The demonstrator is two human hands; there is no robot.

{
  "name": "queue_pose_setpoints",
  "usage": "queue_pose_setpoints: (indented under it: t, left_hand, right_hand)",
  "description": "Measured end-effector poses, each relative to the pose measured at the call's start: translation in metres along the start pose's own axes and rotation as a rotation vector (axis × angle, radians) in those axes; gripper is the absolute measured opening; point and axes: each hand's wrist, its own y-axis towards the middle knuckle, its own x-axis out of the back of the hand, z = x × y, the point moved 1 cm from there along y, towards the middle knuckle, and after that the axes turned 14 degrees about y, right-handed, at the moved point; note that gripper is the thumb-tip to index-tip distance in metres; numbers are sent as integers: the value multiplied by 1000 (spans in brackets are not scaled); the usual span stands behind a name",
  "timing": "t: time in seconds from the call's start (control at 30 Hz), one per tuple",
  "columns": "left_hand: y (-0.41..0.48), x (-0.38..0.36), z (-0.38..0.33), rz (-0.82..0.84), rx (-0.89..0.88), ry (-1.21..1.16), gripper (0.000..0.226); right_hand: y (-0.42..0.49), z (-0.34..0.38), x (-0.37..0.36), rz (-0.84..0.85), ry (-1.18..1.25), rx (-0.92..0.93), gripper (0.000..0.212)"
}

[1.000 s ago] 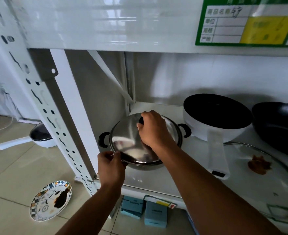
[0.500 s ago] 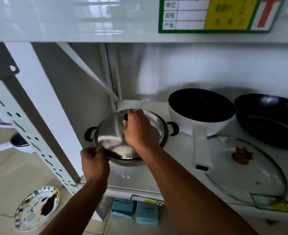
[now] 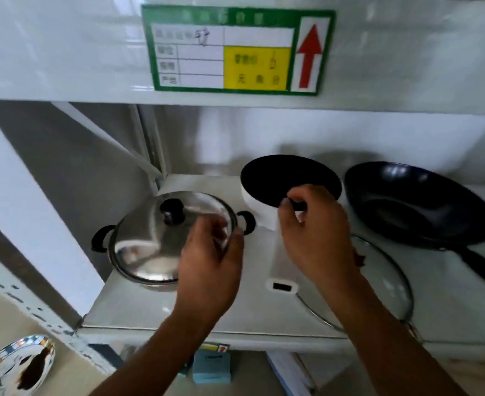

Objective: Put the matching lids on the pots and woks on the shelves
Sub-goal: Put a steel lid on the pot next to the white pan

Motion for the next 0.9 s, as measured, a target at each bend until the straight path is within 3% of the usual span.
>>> queue_pose_setpoints:
  t: [0.1, 0.17, 0.3, 0.4, 0.47, 0.73, 0.9]
  left_hand:
    - [-7, -29, -29, 185, -112, 154, 38]
    - [-7, -50, -40, 295, -116, 236, 51]
    - [-2, -81, -51, 498, -55, 425, 69]
    - [0, -94, -51, 511, -81, 505, 64]
    - [2, -97, -50, 497, -55, 473, 61]
    - [16, -84, -46, 537, 100, 405, 43]
    - [10, -69, -49, 558, 104, 356, 44]
  right_hand:
    - [-8, -76, 36, 126, -324, -273, 33]
    - [-16, -113, 45, 287, -501, -346, 48]
    - [-24, -142, 49, 442, -569, -445, 52]
    - [-26, -150, 51, 434, -537, -364, 24]
    - [-32, -148, 57, 431, -506, -331, 17]
    - [-42, -95, 118, 340, -378, -191, 23]
    - [-36, -55, 157, 158, -308, -164, 27]
